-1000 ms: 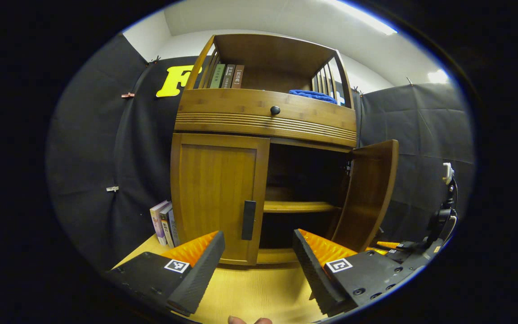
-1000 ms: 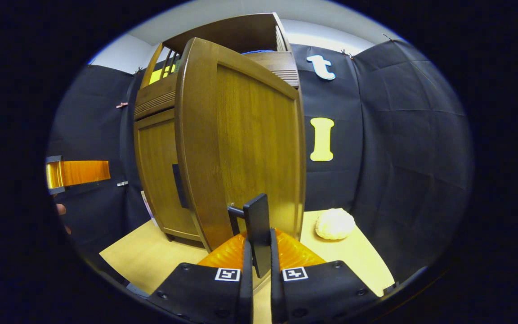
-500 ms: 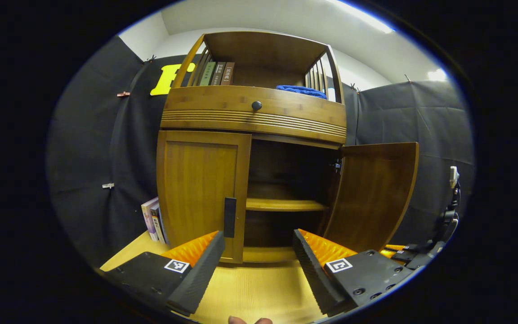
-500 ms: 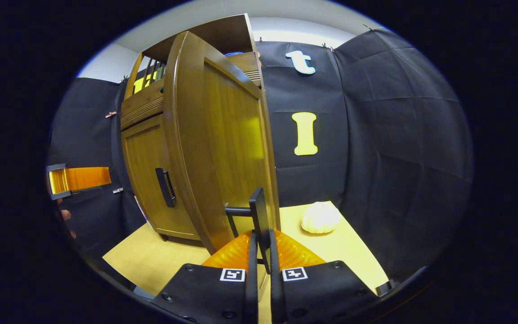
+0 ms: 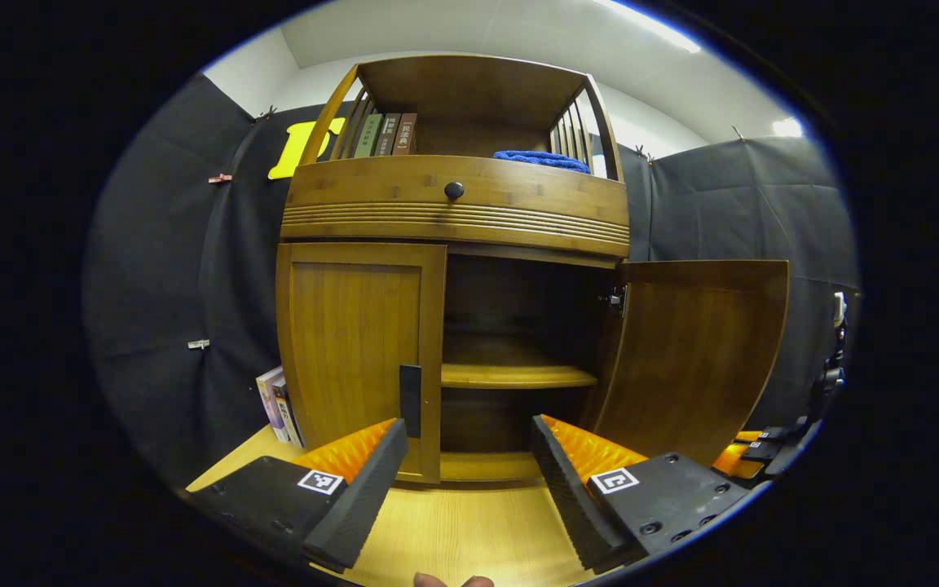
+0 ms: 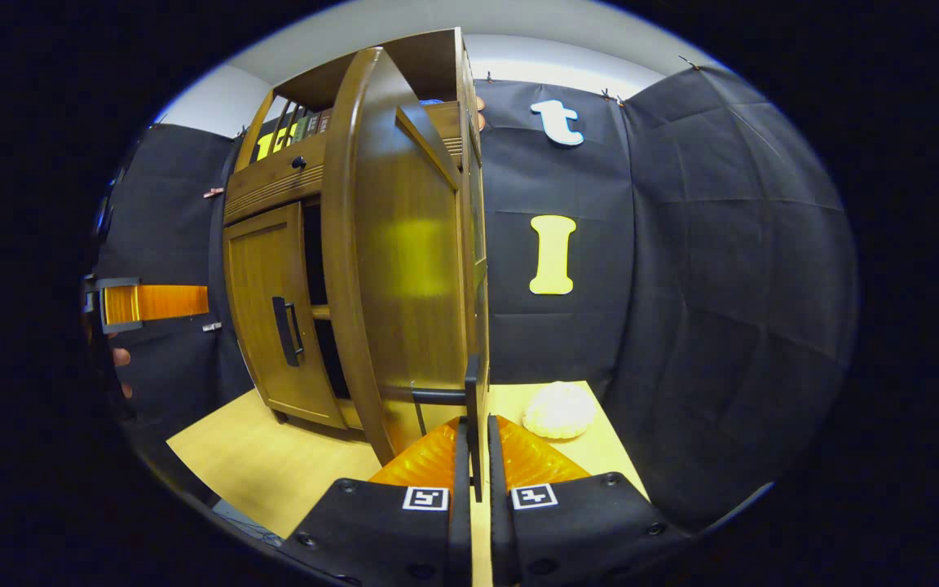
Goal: Open the right door of the double-door shoe cabinet with the right hand, and open the left door with the left hand.
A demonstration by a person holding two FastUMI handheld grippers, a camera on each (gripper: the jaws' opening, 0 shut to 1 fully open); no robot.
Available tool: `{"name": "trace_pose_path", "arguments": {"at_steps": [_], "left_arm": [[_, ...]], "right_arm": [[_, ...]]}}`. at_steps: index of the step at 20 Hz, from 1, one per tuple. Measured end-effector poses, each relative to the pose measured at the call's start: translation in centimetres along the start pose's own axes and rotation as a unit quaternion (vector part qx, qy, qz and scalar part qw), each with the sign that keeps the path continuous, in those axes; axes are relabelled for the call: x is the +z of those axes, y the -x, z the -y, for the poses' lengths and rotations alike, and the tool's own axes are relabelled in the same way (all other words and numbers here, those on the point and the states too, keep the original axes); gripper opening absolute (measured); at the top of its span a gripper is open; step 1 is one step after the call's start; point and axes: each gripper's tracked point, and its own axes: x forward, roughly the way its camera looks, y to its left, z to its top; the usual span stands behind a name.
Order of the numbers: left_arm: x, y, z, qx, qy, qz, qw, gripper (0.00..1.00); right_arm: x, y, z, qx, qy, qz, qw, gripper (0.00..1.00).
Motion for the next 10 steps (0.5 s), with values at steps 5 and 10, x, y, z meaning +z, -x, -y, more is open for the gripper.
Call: {"name": "trace_pose_path", "arguments": {"at_steps": [5, 10], "left_arm": [[-0.1, -1.6, 0.1, -0.002, -0.002, 0.001, 1.0, 0.94], [-0.3, -3.2, -0.1, -0.003, -0.011, -0.001, 1.0, 0.95]], "right_arm": [[0.3, 0.4, 1.1, 0.003, 0.002, 0.0, 1.0, 0.12], [1.0, 1.7, 2.2, -0.013, 0.015, 0.015, 1.0, 0.12]]}}
